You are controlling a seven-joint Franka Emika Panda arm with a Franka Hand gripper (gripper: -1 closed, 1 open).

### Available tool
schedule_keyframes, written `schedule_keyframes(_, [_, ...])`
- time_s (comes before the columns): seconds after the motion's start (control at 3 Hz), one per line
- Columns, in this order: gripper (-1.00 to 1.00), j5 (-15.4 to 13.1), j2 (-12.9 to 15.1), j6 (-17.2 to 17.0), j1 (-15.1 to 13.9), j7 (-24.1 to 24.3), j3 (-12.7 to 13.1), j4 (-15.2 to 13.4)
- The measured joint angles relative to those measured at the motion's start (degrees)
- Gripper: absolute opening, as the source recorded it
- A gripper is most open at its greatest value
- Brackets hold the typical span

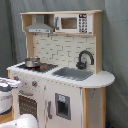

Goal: Play with the kitchen

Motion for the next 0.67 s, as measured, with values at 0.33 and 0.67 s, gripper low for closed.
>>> schedule_keyframes(0.33, [1.0, 0.86, -0.29, -0.49, 4.37, 2.71, -0.16, -3.36])
schedule_keyframes(0.67, [1.0, 0.95, -0.76, -0.6, 7.44, 7.36, -0.04, -6.95])
